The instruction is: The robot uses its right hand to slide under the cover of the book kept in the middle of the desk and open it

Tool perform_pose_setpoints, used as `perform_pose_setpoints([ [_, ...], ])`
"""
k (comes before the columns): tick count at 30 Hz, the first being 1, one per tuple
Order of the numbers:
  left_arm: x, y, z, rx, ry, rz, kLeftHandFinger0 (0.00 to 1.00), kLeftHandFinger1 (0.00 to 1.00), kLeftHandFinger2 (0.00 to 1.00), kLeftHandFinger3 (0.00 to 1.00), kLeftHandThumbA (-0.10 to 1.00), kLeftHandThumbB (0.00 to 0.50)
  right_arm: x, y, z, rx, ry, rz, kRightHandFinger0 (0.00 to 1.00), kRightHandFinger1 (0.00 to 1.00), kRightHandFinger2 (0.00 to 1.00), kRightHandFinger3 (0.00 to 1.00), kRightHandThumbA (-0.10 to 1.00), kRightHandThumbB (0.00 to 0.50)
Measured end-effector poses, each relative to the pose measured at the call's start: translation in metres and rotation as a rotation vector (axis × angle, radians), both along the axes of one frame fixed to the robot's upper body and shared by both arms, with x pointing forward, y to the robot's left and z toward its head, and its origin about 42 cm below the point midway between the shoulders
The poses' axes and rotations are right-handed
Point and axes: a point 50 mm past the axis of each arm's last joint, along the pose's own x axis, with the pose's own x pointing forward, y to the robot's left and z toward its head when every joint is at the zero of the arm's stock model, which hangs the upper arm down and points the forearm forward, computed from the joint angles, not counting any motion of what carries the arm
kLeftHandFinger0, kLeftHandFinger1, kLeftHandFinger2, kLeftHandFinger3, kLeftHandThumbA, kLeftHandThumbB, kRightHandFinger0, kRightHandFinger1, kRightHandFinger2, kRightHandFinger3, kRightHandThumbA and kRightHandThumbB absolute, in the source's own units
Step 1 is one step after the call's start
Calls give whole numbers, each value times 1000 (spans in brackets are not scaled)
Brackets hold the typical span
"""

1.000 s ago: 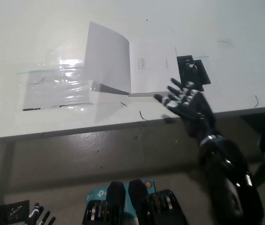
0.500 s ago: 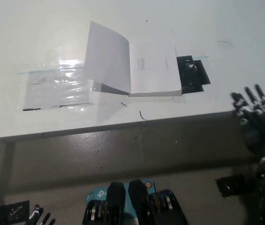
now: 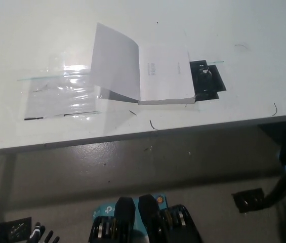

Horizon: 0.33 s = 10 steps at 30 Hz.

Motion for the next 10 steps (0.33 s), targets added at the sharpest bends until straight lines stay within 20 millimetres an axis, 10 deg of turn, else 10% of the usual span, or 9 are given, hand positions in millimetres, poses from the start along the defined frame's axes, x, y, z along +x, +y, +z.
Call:
perform_pose_setpoints([
  [10,0,1,0,-4,-3,5,892,877,918,1000,970,109,-6,15,-52,117,121,-39,998,930,920,1000,1000,141],
])
